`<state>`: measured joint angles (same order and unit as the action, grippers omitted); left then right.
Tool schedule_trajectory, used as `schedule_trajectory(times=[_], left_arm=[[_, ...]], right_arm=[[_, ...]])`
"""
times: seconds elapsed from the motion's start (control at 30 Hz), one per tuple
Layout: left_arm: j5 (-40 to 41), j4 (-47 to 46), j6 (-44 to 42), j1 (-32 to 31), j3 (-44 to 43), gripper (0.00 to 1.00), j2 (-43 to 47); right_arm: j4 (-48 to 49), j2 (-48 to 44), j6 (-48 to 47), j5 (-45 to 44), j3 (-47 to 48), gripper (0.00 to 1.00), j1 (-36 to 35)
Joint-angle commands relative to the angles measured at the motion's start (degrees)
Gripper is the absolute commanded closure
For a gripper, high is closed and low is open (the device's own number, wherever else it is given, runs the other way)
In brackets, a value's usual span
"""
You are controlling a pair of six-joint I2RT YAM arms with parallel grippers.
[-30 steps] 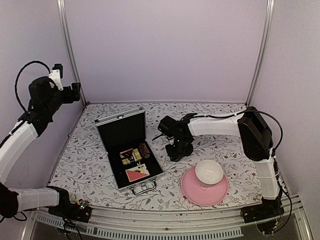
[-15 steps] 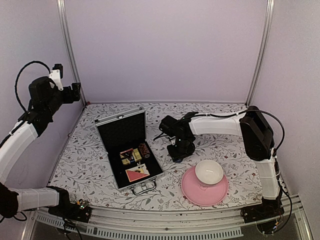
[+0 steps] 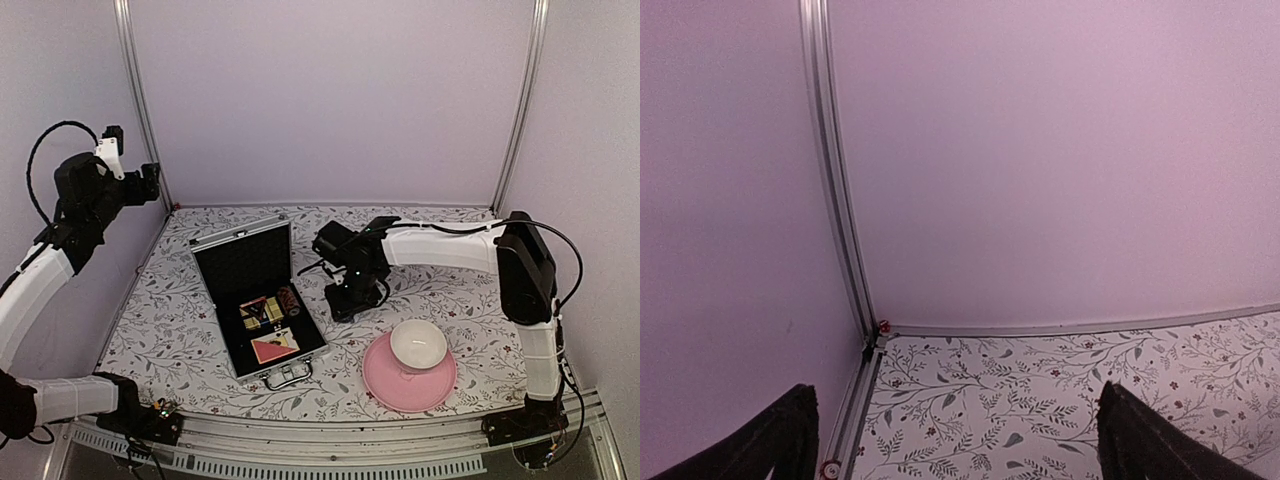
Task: Pack up texas hold em set
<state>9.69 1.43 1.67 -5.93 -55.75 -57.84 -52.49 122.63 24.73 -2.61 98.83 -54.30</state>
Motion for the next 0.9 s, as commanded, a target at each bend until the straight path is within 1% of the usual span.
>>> schedule_trajectory(times=[0.0,0.27,0.6,0.87], left_arm=[[0.32,-1.43,-0.70,-0.41,0.55,0.03,0.55],[0.54,-1.43,-0.69,-0.56,0.55,0.03,0.39],[0.64,-1.43,-0.70,-0.59,0.64,0.03,0.39],[0.43,-1.43,-0.70,-0.65,0.73,0.03,0.20]], right_arm=[[1.45,-2.69,-1.41,3.32,3.59,0.53,-2.83],[4.76,0.29,-3.54,7.72,7.80,0.53,-6.61],[5.22,8.05,-7.07,9.92,17.31,0.53,-10.27],[7.30,11.18,-8.67,12.04,19.05,0.53,-11.47]])
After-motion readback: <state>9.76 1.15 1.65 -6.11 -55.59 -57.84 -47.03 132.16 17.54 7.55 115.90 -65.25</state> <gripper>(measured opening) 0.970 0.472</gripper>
